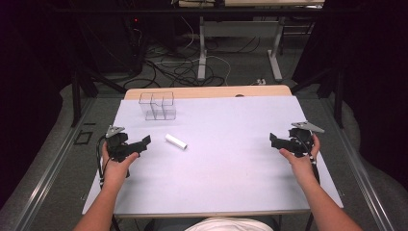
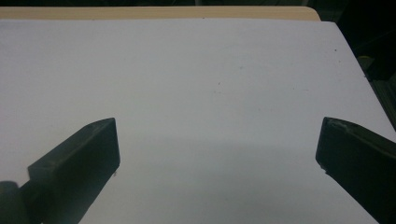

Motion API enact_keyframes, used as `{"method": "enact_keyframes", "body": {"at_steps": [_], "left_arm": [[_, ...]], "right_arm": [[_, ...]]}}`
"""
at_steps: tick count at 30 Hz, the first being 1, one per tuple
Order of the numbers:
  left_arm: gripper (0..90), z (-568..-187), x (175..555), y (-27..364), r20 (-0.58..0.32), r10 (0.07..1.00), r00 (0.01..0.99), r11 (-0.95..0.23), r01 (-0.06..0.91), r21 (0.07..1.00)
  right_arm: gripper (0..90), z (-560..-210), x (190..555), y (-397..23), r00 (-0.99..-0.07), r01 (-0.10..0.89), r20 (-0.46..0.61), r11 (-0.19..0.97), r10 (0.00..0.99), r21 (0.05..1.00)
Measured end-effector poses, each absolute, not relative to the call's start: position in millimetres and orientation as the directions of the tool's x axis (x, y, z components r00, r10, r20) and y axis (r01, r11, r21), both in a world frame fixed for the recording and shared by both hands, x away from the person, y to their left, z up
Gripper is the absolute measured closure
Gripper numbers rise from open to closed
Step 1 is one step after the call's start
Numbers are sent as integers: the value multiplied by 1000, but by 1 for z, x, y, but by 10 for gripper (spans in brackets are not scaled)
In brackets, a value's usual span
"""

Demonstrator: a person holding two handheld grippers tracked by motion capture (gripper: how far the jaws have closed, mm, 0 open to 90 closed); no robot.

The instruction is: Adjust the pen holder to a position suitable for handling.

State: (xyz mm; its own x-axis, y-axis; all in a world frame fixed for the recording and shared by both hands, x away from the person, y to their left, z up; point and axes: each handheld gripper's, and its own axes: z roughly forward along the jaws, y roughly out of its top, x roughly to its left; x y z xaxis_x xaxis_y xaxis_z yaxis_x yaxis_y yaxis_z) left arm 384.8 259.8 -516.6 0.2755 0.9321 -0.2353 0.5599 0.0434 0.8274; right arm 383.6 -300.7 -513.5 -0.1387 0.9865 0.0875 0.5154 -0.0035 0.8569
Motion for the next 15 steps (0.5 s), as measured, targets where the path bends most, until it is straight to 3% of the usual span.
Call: {"method": "enact_keyframes", "body": {"at_steps": [15], "left_arm": [[84, -478, 408, 266, -271, 935, 227, 123, 511, 851]], "right_arm": [[45, -512, 378, -296, -137, 499, 91, -11, 986, 866]]}}
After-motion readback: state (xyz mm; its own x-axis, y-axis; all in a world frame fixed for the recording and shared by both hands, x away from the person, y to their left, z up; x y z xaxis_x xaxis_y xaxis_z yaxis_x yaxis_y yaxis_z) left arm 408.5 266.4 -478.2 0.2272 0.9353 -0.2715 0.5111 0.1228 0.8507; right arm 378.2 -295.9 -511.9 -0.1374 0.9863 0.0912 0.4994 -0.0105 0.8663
